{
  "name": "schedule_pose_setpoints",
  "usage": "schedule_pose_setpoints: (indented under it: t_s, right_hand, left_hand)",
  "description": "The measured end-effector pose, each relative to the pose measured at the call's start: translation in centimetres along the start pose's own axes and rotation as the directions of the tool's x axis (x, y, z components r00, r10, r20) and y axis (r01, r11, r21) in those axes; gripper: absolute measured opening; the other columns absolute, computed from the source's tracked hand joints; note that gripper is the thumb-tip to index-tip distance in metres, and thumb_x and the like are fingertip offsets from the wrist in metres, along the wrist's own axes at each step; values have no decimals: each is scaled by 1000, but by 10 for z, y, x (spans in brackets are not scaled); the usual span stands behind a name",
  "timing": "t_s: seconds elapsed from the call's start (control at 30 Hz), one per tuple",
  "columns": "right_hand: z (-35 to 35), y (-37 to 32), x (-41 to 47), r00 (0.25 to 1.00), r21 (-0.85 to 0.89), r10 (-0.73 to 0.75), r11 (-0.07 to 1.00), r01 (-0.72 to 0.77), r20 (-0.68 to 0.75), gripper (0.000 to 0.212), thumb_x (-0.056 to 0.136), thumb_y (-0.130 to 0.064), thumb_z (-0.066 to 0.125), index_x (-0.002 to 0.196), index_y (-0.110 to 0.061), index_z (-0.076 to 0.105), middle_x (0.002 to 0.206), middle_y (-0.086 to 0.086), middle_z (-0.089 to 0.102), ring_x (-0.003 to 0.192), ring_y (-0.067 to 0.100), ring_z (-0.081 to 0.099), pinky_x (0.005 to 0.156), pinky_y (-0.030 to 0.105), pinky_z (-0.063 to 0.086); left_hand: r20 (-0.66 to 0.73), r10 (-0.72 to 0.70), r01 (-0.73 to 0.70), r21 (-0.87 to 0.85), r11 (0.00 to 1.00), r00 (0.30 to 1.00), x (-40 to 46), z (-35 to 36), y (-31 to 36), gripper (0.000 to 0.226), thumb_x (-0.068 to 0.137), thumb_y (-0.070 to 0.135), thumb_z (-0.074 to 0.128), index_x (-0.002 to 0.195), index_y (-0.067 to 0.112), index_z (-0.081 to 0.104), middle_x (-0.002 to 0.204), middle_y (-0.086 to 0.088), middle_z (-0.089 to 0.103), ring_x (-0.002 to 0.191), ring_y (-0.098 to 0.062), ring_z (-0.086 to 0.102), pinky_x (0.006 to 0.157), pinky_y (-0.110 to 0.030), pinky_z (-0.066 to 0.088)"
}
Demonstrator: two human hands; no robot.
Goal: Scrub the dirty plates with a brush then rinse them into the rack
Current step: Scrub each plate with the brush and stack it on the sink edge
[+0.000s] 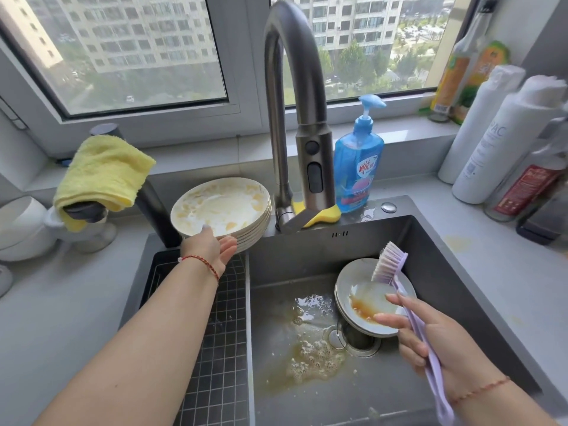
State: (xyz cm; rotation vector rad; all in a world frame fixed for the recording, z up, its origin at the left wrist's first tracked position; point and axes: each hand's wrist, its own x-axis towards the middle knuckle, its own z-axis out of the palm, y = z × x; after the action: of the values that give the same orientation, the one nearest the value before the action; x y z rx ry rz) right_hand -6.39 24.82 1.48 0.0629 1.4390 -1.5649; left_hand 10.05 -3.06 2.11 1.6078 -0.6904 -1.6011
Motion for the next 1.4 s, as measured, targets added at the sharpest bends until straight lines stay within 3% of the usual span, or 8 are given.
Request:
schedule_pose_setpoints:
  t_s: [0.23,0.37,0.43,0.5,0.63,0.77,0.97,1.4]
  right_hand:
    - [-21,-2,0,1000,22,3,1000,-3,-26,26,93,-21,54,112,-4,57,73,22,69,24,8,25,28,13,25]
    - [-39,-3,2,998,31,28,999,-27,-54,26,93,-21,55,111,-4,58,73,22,69,25,9,27,28,13,27]
    - [-48,-2,4,998,29,35,999,-34,-59,25,93,-21,55,110,-3,59,73,23,69,25,9,27,28,14,27]
    - [-57,-3,6,997,29,39,999,-37,-63,25,93,-19,54,111,-3,59,72,23,68,24,9,27,28,13,27]
    - [-71,-3,12,995,21,72,997,-71,-74,23,93,-21,55,110,-5,60,74,23,69,24,10,28,28,14,28]
    - [-83,-1,23,990,-2,115,993,-116,-81,23,93,-22,56,110,-6,60,77,24,69,24,10,29,27,16,28]
    - [-99,7,37,983,-25,147,988,-151,-110,29,93,-18,55,115,0,56,73,23,68,25,10,27,28,16,26]
    - [-121,10,50,975,-16,179,983,-183,-132,25,93,-16,56,114,-2,56,72,22,67,25,10,27,30,14,25]
  left_hand:
    - [-152,208,-186,150,971,966,-18,16,-39,53,103,46,34,73,6,53,62,-9,60,44,-19,52,33,-19,37]
    - [46,15,-22,161,987,999,-29,40,-97,43,105,29,35,70,9,50,55,-5,47,36,-13,43,32,-16,32]
    - [151,-135,103,201,974,979,-31,48,-130,38,105,23,38,77,5,54,66,-9,54,51,-16,54,42,-22,45]
    - [234,-252,199,230,953,939,-32,54,-159,33,106,20,38,92,-3,58,93,-18,59,78,-26,63,69,-31,54]
    - [289,-387,312,274,910,875,-37,61,-195,40,107,19,39,130,-12,50,120,-23,56,120,-35,56,103,-43,44]
    - [281,-440,370,269,889,853,-41,76,-220,37,106,22,42,133,-3,48,117,-20,54,117,-32,57,104,-42,43]
    - [246,-499,428,290,856,831,-46,103,-247,49,106,16,41,148,-8,31,154,-23,34,146,-33,30,120,-44,24]
    - [251,-570,501,292,815,782,-37,128,-271,41,106,16,40,143,-2,41,144,-18,49,136,-29,46,118,-44,29]
